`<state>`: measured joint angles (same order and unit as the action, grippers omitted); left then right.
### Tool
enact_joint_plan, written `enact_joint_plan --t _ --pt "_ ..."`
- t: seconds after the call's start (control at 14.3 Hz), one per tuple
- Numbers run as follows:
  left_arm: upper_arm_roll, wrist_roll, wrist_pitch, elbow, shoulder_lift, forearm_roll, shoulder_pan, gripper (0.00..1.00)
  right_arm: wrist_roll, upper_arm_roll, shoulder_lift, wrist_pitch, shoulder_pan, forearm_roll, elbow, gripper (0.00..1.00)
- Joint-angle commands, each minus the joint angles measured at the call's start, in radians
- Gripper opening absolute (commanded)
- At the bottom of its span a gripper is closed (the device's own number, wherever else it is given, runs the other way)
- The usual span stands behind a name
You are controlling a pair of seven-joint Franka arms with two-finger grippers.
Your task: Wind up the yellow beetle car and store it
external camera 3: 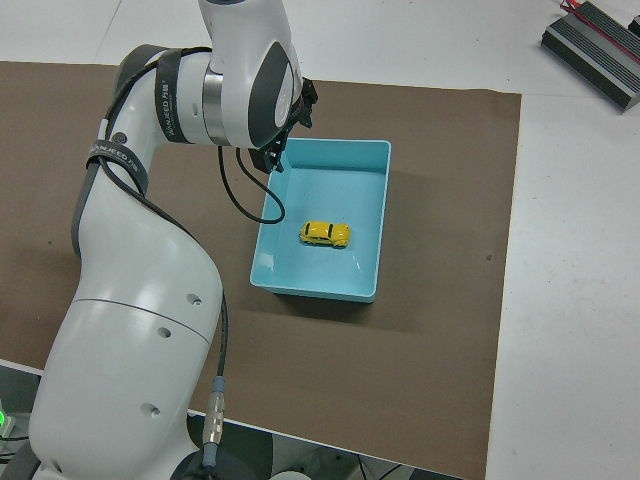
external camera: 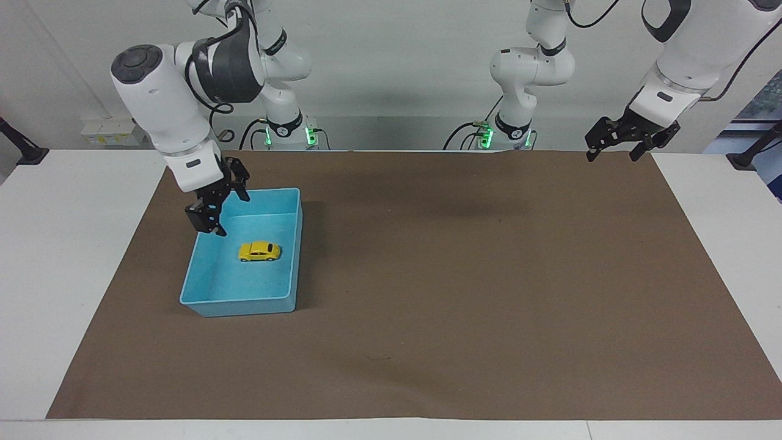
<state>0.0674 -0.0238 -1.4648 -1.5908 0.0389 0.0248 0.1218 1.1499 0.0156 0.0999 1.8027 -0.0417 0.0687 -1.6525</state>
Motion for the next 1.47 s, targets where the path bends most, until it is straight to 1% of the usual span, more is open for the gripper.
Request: enact_joint_plan --t 0.0,0.14,0.35,0.49,0.63,0.77,0.84,0.98,1.12,1.26,1.4 --pt "-0.008 -0.007 0.009 -0.024 0.025 0.004 -0.014 1.00 -0.151 0.007 0.003 -0.049 0.005 0.003 0.051 1.00" --pt "-0.008 -0.007 0.008 -0.024 0.025 0.004 -0.014 1.00 -0.290 0.047 0.011 -0.089 0.006 0.022 0.104 1.00" --pt "-0.009 -0.007 0.006 -0.026 0.025 0.004 -0.014 1.00 -0.464 0.075 0.006 -0.173 0.006 0.022 0.158 1.00" --pt "-0.009 -0.007 0.006 -0.026 0.025 0.004 -0.014 1.00 -0.623 0.076 -0.003 -0.215 0.005 0.022 0.183 1.00" --pt "-0.009 -0.007 0.011 -0.026 0.025 0.004 -0.014 1.00 -0.818 0.073 -0.005 -0.284 0.003 0.039 0.235 1.00" --pt "-0.009 -0.007 0.005 -0.026 0.027 0.004 -0.014 1.00 -1.047 0.063 -0.005 -0.312 -0.009 0.056 0.252 1.00" --pt "-0.009 -0.007 0.011 -0.026 0.027 0.006 -0.014 1.00 -1.122 0.058 -0.005 -0.316 -0.021 0.056 0.264 1.00" --pt "-0.009 -0.007 0.005 -0.028 0.027 0.006 -0.014 1.00 -1.165 0.029 -0.003 -0.351 -0.021 0.043 0.298 1.00" --pt "-0.009 -0.007 0.011 -0.028 0.027 0.004 -0.014 1.00 -1.171 0.027 -0.008 -0.361 -0.017 0.033 0.298 1.00" --pt "-0.009 -0.007 0.008 -0.029 0.029 0.004 -0.014 1.00 -1.209 0.020 -0.019 -0.391 -0.024 -0.003 0.298 1.00" --pt "-0.009 -0.007 0.011 -0.029 0.029 0.006 -0.014 1.00 -1.214 0.003 -0.020 -0.390 -0.026 -0.056 0.296 1.00"
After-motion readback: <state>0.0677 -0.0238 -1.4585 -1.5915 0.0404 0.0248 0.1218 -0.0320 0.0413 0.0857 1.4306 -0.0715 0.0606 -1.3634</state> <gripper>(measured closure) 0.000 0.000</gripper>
